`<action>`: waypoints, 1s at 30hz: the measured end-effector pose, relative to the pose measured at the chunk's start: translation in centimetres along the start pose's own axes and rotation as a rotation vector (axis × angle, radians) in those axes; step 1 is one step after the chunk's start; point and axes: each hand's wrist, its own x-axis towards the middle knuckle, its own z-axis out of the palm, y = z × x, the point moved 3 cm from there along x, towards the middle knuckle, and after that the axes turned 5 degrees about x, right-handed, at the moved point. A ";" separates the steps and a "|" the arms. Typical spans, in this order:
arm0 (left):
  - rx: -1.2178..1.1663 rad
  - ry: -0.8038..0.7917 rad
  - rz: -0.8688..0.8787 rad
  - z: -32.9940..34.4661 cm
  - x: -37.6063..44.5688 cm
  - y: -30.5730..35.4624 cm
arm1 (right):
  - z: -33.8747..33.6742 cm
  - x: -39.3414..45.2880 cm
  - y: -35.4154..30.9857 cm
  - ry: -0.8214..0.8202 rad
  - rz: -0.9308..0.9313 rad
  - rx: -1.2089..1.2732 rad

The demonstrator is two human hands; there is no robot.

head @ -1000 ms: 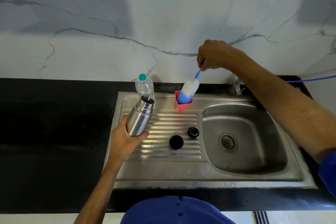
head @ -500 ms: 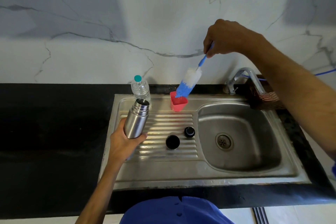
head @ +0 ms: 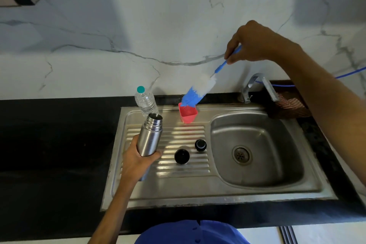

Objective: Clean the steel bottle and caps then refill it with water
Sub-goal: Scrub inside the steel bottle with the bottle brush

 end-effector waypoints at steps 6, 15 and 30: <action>0.038 0.028 -0.034 2.2 -1.2 1.6 | 0.7 -2.6 3.5 0.006 -0.010 0.159; 0.165 -0.072 -0.018 8.0 -4.2 3.3 | -4.3 -10.7 11.2 0.145 0.014 0.303; 0.340 -0.167 0.248 21.5 -1.9 13.6 | -11.5 -30.6 27.3 0.324 0.098 0.515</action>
